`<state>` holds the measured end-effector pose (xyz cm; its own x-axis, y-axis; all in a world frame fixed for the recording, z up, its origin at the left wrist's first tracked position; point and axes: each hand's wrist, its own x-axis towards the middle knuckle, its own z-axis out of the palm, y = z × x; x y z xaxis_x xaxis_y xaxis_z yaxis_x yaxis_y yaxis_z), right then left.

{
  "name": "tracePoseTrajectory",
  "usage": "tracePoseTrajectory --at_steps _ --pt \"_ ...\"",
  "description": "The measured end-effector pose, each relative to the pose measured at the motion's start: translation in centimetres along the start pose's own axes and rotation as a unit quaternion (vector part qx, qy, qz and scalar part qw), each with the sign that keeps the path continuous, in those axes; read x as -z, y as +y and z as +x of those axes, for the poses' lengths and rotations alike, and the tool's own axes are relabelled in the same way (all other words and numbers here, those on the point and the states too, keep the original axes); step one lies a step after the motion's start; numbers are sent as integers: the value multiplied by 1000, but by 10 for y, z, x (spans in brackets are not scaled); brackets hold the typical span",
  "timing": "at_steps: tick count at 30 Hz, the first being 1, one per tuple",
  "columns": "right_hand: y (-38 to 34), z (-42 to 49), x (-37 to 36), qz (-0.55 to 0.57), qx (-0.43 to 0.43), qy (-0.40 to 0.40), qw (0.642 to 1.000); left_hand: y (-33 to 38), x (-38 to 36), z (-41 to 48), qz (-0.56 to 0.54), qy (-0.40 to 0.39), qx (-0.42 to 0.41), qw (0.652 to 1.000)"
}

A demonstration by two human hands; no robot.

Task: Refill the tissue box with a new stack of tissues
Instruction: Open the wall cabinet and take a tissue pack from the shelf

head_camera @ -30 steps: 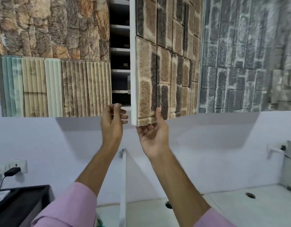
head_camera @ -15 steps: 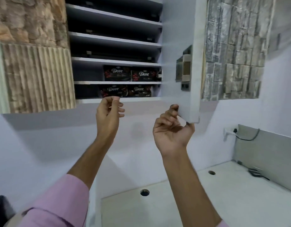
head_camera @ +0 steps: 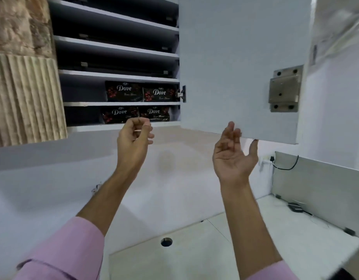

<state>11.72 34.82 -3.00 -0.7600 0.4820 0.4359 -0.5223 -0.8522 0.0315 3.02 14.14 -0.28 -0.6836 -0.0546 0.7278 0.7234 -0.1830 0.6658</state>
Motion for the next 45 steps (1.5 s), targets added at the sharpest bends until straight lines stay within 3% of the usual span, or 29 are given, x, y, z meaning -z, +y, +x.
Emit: tracePoseTrajectory --at_steps 21,26,29,33,37,42,45 --pt "19 12 -1 -108 114 41 987 -22 28 25 42 50 -10 998" --pt "46 16 4 -202 114 -7 973 -26 30 36 57 76 -14 995" --pt "69 28 8 -342 41 -60 937 -28 30 41 75 89 -13 993" --pt "97 48 9 -510 -42 -121 850 -32 32 48 114 97 -1 989" --pt "122 70 10 -601 -48 -161 781 -37 38 55 155 122 20 980" --pt "146 107 7 -640 -53 -202 740 -36 40 68 222 155 14 962" --pt "161 127 6 -690 -11 -229 687 -34 43 77 261 168 8 951"
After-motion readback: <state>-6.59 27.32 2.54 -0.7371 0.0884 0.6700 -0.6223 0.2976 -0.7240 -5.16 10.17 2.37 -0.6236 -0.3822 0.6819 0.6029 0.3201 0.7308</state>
